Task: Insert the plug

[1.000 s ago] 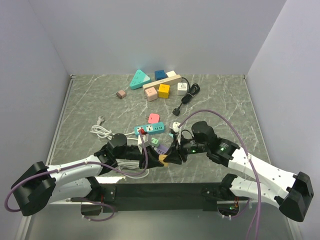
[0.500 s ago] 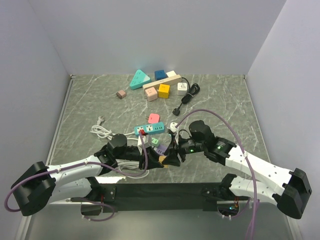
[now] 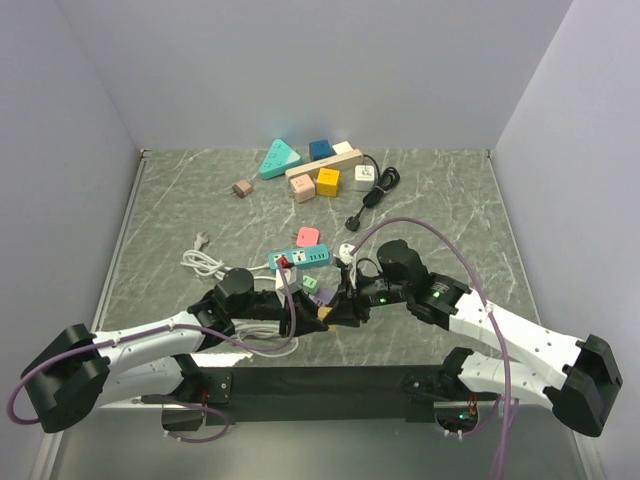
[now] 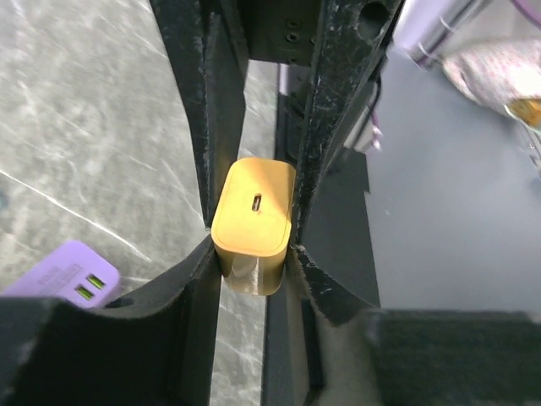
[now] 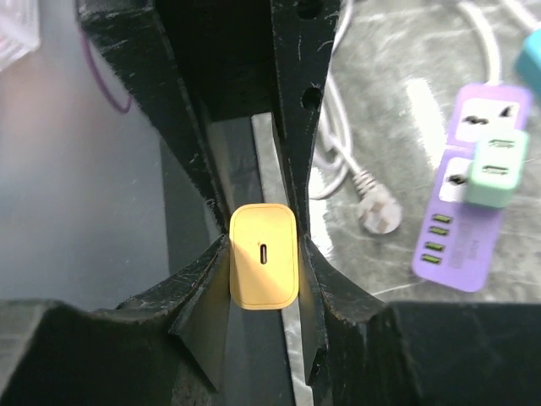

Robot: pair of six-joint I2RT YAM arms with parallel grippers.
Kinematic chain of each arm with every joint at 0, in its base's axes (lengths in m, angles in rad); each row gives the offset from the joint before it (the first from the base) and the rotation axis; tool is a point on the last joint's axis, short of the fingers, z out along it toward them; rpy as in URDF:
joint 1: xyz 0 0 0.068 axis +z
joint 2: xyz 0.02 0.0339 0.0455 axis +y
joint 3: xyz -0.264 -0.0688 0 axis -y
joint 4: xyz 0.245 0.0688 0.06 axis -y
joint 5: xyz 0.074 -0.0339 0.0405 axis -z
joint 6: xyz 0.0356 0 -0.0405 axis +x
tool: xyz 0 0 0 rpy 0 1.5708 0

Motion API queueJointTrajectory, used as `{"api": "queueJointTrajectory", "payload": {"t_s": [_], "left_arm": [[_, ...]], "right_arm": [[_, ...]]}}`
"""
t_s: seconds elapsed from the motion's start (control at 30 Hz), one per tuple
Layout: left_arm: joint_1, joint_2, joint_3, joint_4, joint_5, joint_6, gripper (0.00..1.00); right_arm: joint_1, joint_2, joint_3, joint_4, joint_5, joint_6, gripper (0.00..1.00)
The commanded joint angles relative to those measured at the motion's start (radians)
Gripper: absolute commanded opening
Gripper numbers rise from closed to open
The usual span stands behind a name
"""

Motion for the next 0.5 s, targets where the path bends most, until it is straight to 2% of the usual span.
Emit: {"api": "queueJointTrajectory", "payload": {"t_s": [0.0, 0.03, 0.07, 0.23, 0.47], "left_arm": [[-0.003, -0.026, 0.006, 0.011, -0.109, -0.01, 0.36], [0.0, -0.034, 0.003, 0.011, -0.122, -0.016, 0.47], [0.0, -0.039, -0.001, 0.014, -0.146, -0.02, 0.5], [0.011, -0.115, -0.06, 0.02, -0.272, -0.057, 0.47], [0.065, -0.272, -0.165, 0.014, -0.493, -0.158, 0.46]], "right_arm": [[-0.035, -0.062, 0.011, 0.109, 0.113, 0.038, 0.0], [-0.044, -0.078, 0.007, 0.124, 0.122, 0.052, 0.0], [-0.055, -0.082, 0.005, 0.138, 0.146, 0.059, 0.0], [-0.141, -0.055, 0.019, 0.193, 0.2, 0.085, 0.0], [-0.146, 0.071, 0.072, 0.288, 0.281, 0.118, 0.0]]}}
